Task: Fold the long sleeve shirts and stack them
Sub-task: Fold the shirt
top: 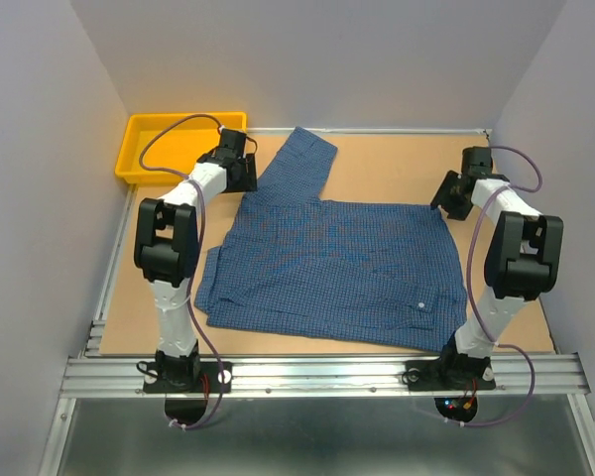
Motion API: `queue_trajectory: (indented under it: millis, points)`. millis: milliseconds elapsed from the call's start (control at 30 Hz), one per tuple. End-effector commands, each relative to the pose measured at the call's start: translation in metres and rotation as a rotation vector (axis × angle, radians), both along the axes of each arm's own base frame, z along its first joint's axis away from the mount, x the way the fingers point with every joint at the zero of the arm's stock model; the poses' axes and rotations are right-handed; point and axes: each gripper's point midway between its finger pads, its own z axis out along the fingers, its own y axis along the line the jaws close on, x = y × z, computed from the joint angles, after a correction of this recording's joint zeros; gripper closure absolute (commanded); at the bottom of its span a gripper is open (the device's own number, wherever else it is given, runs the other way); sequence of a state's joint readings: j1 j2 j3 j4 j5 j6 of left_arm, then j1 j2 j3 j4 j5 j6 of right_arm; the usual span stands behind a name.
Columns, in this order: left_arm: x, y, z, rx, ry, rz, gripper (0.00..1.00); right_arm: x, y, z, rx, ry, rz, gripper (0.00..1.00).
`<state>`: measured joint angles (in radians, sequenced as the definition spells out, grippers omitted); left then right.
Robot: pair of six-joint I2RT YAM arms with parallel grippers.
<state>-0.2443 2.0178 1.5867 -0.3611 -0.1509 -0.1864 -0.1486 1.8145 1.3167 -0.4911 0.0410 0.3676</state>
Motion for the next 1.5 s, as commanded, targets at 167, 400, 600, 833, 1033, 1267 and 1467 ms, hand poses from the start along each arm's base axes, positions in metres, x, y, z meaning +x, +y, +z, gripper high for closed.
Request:
queue_trajectory:
  millis: [167, 400, 600, 833, 1033, 1267, 1467]
  points:
    - [0.02, -0.017, -0.008, -0.047, -0.026, -0.089, 0.26, 0.044, -0.009, 0.018, -0.065, -0.115, 0.067, 0.42]
    - [0.029, -0.02, -0.021, -0.051, -0.016, -0.092, 0.27, 0.047, -0.017, 0.011, -0.108, -0.101, 0.076, 0.41]
    - [0.03, -0.021, -0.033, -0.048, 0.005, -0.104, 0.3, 0.051, -0.016, -0.003, -0.106, -0.081, 0.103, 0.41]
    - [0.028, -0.023, -0.04, -0.054, 0.024, -0.112, 0.38, 0.061, -0.015, -0.014, -0.097, -0.072, 0.133, 0.4]
    - [0.026, -0.022, -0.045, -0.048, 0.037, -0.117, 0.48, 0.061, -0.002, -0.03, -0.053, -0.057, 0.202, 0.41]
    - [0.027, -0.022, -0.046, -0.044, 0.037, -0.118, 0.5, 0.057, 0.019, -0.045, -0.007, -0.034, 0.301, 0.45]
    - [0.026, -0.022, -0.048, -0.047, 0.041, -0.117, 0.51, 0.05, 0.032, -0.056, 0.03, -0.013, 0.352, 0.52]
